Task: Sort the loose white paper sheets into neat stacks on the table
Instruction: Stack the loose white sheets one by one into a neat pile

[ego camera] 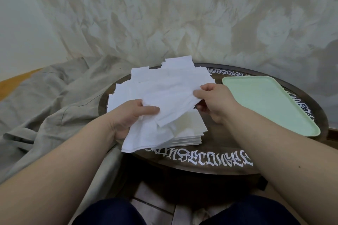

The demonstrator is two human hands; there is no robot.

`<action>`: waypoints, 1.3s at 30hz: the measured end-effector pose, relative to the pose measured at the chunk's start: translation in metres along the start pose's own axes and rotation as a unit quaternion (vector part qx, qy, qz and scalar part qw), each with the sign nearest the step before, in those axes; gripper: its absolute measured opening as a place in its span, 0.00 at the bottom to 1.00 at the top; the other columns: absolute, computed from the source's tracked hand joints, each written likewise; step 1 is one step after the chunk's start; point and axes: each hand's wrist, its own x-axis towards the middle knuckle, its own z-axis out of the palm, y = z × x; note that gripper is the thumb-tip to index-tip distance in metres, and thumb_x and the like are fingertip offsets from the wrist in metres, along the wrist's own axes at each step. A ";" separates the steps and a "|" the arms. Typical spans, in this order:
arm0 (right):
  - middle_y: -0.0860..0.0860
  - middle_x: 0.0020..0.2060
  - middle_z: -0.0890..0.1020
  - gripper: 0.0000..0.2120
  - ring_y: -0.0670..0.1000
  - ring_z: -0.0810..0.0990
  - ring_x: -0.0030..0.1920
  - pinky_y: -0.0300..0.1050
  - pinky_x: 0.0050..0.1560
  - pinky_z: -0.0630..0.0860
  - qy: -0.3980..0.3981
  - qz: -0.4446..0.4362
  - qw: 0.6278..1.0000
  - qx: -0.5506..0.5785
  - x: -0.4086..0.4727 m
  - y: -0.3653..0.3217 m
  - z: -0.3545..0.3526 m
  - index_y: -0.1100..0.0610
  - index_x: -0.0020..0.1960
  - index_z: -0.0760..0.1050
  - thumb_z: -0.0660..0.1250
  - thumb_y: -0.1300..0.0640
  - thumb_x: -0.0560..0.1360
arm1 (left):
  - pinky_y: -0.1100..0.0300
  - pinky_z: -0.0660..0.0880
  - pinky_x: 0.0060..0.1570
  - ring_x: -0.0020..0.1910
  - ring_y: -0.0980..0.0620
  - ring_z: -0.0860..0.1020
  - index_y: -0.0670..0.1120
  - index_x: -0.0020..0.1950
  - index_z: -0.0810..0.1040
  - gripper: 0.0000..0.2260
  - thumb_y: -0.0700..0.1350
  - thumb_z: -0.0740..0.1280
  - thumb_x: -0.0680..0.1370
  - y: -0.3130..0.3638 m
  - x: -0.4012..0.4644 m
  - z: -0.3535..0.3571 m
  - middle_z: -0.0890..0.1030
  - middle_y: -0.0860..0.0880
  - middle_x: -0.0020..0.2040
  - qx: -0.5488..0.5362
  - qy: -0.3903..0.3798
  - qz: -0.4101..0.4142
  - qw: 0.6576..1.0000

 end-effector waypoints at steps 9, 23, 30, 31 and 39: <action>0.58 0.47 0.80 0.08 0.53 0.81 0.36 0.39 0.31 0.79 0.011 0.078 0.997 -0.019 -0.001 0.020 -0.021 0.59 0.46 0.71 0.65 0.71 0.74 | 0.42 0.76 0.57 0.51 0.41 0.80 0.57 0.47 0.78 0.11 0.41 0.71 0.70 -0.010 0.019 -0.026 0.78 0.43 0.56 0.068 0.352 0.126 0.925; 0.46 0.57 0.78 0.27 0.47 0.76 0.58 0.51 0.61 0.72 -0.162 0.019 0.976 -0.142 -0.005 0.007 -0.006 0.49 0.67 0.68 0.71 0.46 0.71 | 0.52 0.81 0.48 0.47 0.44 0.82 0.40 0.61 0.77 0.15 0.32 0.64 0.76 0.006 0.009 0.011 0.82 0.40 0.54 0.003 0.048 0.094 0.994; 0.53 0.48 0.83 0.13 0.50 0.82 0.41 0.41 0.38 0.77 -0.178 0.048 0.983 -0.012 -0.003 0.007 0.005 0.59 0.57 0.77 0.69 0.66 0.73 | 0.50 0.80 0.50 0.46 0.43 0.83 0.41 0.54 0.80 0.10 0.32 0.68 0.74 0.004 0.010 0.020 0.84 0.41 0.48 0.117 0.048 0.064 0.990; 0.53 0.45 0.83 0.11 0.49 0.81 0.40 0.40 0.37 0.77 -0.168 0.041 0.985 -0.017 -0.003 0.007 0.005 0.61 0.54 0.78 0.68 0.68 0.73 | 0.47 0.79 0.52 0.46 0.42 0.83 0.42 0.52 0.80 0.09 0.34 0.70 0.74 0.004 0.011 0.020 0.84 0.41 0.47 0.134 0.069 0.059 0.987; 0.55 0.42 0.82 0.03 0.54 0.80 0.40 0.49 0.44 0.79 -0.080 0.025 0.996 0.032 0.001 0.000 -0.011 0.60 0.44 0.76 0.66 0.64 0.76 | 0.50 0.74 0.45 0.39 0.47 0.78 0.49 0.38 0.84 0.07 0.49 0.77 0.65 -0.003 0.013 -0.003 0.82 0.48 0.39 0.225 0.179 0.042 0.957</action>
